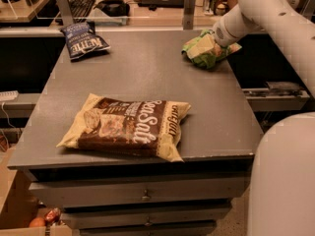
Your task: Move green rice chip bag near brown chip bag
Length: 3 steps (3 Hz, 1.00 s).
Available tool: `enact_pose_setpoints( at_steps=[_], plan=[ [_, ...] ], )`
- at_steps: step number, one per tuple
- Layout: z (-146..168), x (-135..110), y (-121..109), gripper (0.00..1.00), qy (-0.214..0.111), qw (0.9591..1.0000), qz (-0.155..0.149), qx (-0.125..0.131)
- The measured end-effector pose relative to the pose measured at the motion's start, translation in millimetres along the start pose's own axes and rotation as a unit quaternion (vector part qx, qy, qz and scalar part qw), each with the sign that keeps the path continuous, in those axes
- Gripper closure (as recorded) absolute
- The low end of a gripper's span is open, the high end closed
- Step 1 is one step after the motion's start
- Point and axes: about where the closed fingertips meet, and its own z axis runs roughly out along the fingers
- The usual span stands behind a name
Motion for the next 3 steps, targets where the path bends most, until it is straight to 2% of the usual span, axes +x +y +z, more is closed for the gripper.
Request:
enact_pose_setpoints(
  at_steps=[2,3],
  plan=[
    [5,1,9,0.62,0.006,1.0000,0.004,-0.006],
    [-9,-11,22,0.85,-0.005,0.9999,-0.010,-0.011]
  ],
)
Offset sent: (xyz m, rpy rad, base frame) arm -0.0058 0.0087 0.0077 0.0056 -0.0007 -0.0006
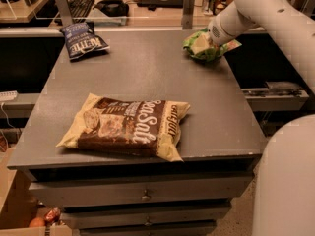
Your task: Move green rice chip bag near brown chip bag
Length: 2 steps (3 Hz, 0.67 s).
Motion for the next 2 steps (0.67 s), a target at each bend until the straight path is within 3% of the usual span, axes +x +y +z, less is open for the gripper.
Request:
enact_pose_setpoints(
  at_steps=[1,2],
  plan=[
    [-15,-11,23,1.00,-0.012,0.9997,-0.016,-0.014],
    [-51,-28,50,1.00,-0.030,0.9982,-0.044,-0.027]
  ],
)
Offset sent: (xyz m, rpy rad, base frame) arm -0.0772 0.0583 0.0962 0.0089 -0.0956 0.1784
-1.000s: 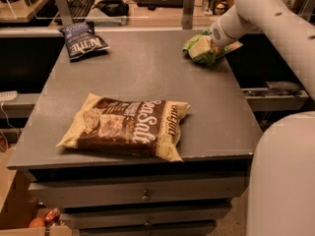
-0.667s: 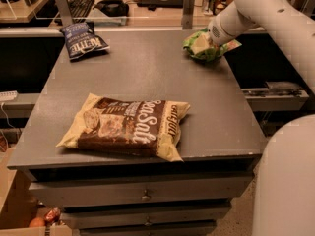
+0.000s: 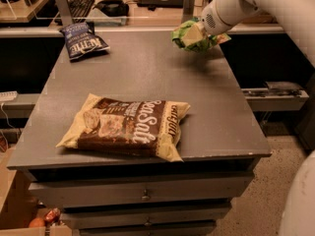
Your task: Move green rice chip bag near brown chip bag
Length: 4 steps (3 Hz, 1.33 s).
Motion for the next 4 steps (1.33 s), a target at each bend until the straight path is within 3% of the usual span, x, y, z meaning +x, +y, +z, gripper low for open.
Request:
enact_pose_setpoints(
  at_steps=[1,2,3,4],
  plan=[
    [0,0,0,1.00,0.000,1.0000,0.000,0.000],
    [0,7,30,1.00,0.005,0.9990,-0.029,-0.033],
    [-15,25,87,1.00,0.014,0.9930,-0.076,-0.089],
    [-27,53,142,1.00,0.036,0.9796,-0.124,-0.154]
  ],
)
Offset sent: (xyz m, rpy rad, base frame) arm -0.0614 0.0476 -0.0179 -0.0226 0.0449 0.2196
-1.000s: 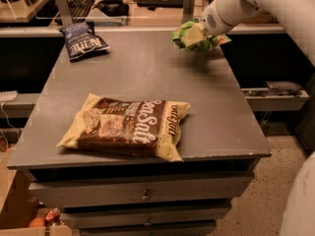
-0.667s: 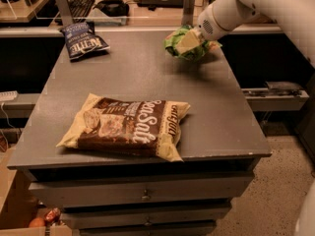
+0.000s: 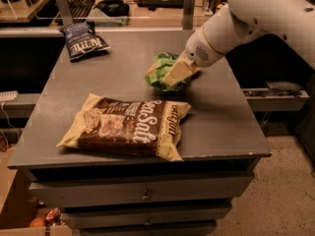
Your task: Move green rice chip bag near brown chip bag
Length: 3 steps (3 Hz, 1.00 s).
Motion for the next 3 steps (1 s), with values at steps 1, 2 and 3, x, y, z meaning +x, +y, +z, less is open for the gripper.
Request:
enact_pose_setpoints(
  at_steps=[1,2,3],
  plan=[
    [2,13,36,0.82,0.025,0.9978,-0.037,-0.048],
    [-4,22,57,0.59,0.045,0.9937,-0.066,-0.079],
    [-13,27,69,0.35,0.059,0.9898,-0.087,-0.096]
  ],
)
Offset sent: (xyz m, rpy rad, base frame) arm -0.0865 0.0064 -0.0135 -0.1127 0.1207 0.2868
